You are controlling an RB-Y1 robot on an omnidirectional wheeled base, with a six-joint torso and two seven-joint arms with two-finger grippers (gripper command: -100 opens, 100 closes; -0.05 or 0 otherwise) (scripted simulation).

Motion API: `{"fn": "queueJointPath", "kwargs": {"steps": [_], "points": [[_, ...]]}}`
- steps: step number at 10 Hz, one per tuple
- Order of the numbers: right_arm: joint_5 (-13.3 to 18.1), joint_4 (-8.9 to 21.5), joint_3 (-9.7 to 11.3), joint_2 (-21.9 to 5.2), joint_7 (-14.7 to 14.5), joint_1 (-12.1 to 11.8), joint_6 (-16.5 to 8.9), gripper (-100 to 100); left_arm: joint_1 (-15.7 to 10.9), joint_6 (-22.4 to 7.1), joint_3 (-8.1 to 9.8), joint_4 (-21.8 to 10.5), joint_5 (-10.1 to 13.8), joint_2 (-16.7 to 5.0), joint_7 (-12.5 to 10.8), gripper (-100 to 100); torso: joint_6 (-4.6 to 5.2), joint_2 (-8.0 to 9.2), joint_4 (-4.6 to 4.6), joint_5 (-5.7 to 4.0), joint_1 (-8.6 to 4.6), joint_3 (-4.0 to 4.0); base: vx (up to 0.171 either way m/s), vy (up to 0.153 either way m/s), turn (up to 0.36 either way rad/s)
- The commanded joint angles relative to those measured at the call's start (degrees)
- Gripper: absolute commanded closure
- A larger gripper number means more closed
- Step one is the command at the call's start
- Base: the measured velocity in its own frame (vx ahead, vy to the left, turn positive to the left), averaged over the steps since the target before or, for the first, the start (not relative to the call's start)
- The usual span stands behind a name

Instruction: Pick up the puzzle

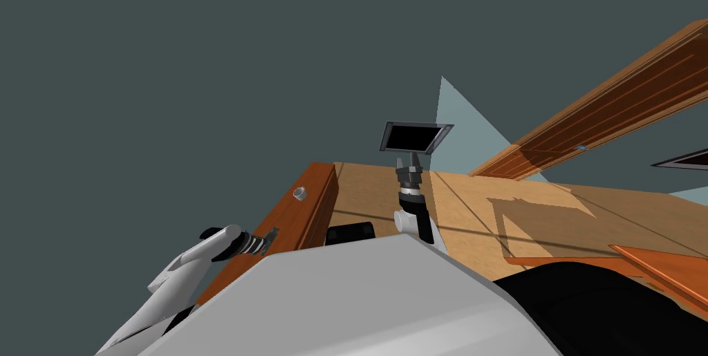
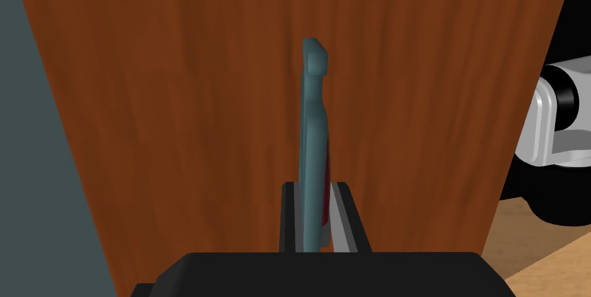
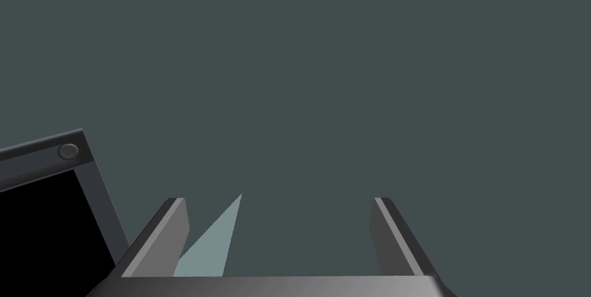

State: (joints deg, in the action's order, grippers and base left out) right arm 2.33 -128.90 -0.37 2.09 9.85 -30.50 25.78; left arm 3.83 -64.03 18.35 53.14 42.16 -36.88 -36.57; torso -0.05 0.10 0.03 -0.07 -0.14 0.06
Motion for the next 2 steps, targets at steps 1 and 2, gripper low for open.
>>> {"fn": "queueJointPath", "kwargs": {"steps": [1,2], "points": [[0.00,0.00,0.00,0.00,0.00,0.00,0.00,0,0.00,0.00,0.00,0.00,0.00,0.00,0.00,100,0.00,0.00,0.00,0.00,0.00,0.00,-0.014,-0.020,0.000],[0.00,0.00,0.00,0.00,0.00,0.00,0.00,0,0.01,-0.23,0.01,0.11,0.02,-0.08,-0.08,0,-0.01,-0.04,-0.01,0.03,0.08,-0.02,0.000,0.000,0.000]]}}
